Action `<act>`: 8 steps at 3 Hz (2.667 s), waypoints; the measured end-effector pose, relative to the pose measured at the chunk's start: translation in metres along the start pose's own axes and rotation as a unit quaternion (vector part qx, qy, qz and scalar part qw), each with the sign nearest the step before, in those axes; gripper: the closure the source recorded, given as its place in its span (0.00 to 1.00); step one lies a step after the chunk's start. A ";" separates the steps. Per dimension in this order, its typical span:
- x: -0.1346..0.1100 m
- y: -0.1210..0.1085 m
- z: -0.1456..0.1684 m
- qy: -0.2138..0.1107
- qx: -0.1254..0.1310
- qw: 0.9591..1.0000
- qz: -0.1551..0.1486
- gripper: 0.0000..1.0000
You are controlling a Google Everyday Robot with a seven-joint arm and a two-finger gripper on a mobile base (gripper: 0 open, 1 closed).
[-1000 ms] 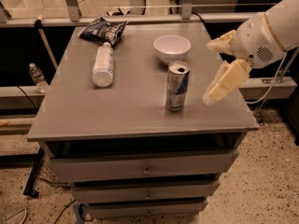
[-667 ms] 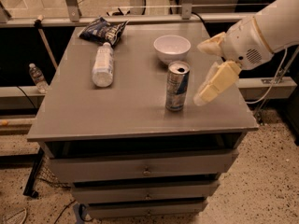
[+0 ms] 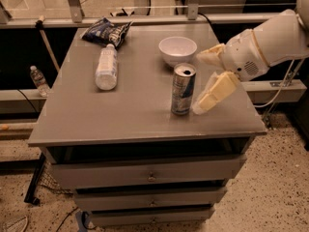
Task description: Place redbull can into white bowl
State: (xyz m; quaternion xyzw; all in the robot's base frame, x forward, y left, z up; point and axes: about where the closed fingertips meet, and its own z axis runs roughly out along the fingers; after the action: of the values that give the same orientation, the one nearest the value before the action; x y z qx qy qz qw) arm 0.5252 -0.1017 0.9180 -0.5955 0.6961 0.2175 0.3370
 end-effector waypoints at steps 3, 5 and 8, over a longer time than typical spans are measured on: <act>-0.003 -0.004 0.025 -0.074 -0.014 0.997 0.002 0.14; -0.003 -0.002 0.032 -0.095 -0.024 0.995 0.003 0.60; 0.004 -0.025 -0.017 -0.096 0.039 0.995 -0.005 1.00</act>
Offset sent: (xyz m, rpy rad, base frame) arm 0.0141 0.0172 -0.0159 0.1767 -0.0108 0.0373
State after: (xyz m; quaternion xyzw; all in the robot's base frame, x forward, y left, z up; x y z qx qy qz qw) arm 0.5456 -0.1212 0.9288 -0.5616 0.6652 0.2449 0.4267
